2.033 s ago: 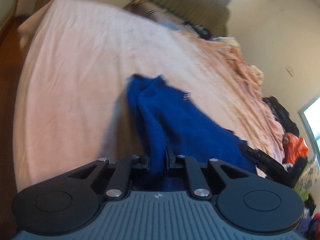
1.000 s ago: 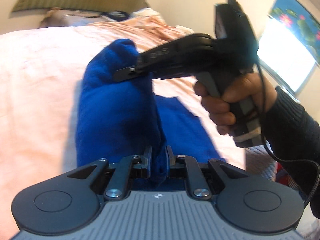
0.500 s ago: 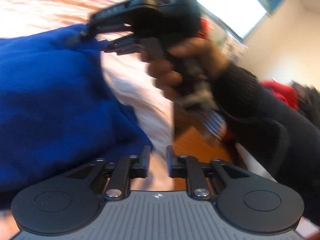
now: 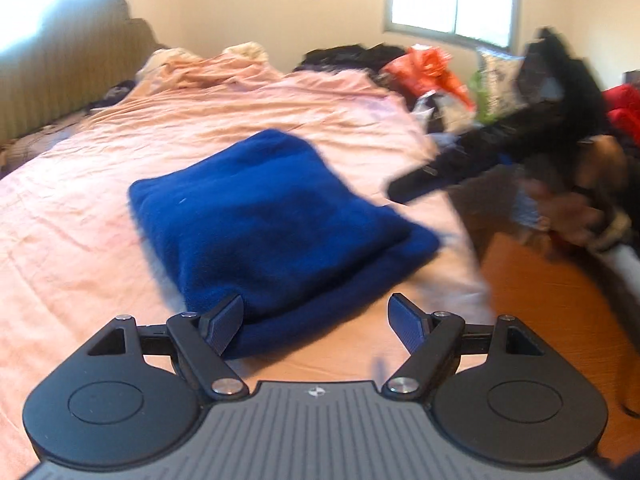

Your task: Fold small clothes

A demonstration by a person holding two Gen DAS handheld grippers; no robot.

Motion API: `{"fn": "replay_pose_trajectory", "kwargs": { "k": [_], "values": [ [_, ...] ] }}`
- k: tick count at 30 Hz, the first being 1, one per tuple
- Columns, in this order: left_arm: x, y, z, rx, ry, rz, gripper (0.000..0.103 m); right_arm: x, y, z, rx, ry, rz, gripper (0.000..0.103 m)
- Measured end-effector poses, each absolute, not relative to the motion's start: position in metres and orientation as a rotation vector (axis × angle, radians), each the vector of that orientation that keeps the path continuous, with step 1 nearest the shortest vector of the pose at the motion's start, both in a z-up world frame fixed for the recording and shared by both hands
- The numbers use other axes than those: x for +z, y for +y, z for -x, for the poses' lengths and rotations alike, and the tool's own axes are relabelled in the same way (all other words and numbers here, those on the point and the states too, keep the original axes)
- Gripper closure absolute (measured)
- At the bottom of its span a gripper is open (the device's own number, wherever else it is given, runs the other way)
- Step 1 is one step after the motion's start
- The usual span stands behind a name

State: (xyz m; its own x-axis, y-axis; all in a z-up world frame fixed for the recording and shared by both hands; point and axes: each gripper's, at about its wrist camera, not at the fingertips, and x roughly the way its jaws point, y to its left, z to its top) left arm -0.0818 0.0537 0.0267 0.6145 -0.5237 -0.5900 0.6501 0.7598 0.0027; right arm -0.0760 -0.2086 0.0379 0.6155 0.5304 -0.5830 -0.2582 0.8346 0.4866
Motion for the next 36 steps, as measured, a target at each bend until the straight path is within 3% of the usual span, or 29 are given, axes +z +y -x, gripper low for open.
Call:
{"fn": "replay_pose_trajectory", "kwargs": {
  "k": [4, 15, 16, 19, 24, 25, 27, 29, 30, 36],
  "values": [
    [0.023, 0.048, 0.083, -0.651, 0.609, -0.268, 0.023, 0.031, -0.201, 0.079, 0.457, 0.799, -0.364, 0.069],
    [0.027, 0.06, 0.09, -0.589, 0.544, -0.291, 0.023, 0.021, -0.208, 0.075, 0.466, 0.838, -0.429, 0.07],
    [0.023, 0.059, 0.083, -0.554, 0.554, -0.29, 0.023, 0.021, -0.209, 0.074, 0.466, 0.839, -0.443, 0.072],
    [0.014, 0.054, 0.066, -0.54, 0.608, -0.274, 0.025, 0.018, -0.215, 0.072, 0.454, 0.848, -0.478, 0.094],
    [0.02, 0.049, 0.076, -0.605, 0.596, -0.284, 0.027, 0.039, -0.223, 0.083, 0.49, 0.782, -0.51, 0.095],
    [0.019, 0.05, 0.076, -0.593, 0.593, -0.299, 0.031, 0.045, -0.226, 0.085, 0.505, 0.765, -0.518, 0.095],
    [0.017, 0.056, 0.07, -0.558, 0.611, -0.292, 0.064, 0.057, -0.228, 0.088, 0.52, 0.743, -0.506, 0.095],
    [0.017, 0.064, 0.062, -0.515, 0.635, -0.251, 0.084, 0.062, -0.229, 0.089, 0.514, 0.748, -0.467, 0.096],
    [0.018, 0.067, 0.06, -0.507, 0.638, -0.228, 0.089, 0.062, -0.23, 0.09, 0.502, 0.761, -0.446, 0.096],
    [0.005, 0.066, 0.079, -0.587, 0.619, -0.334, 0.089, 0.018, -0.233, 0.089, 0.375, 0.895, -0.332, 0.097]
  ]
}}
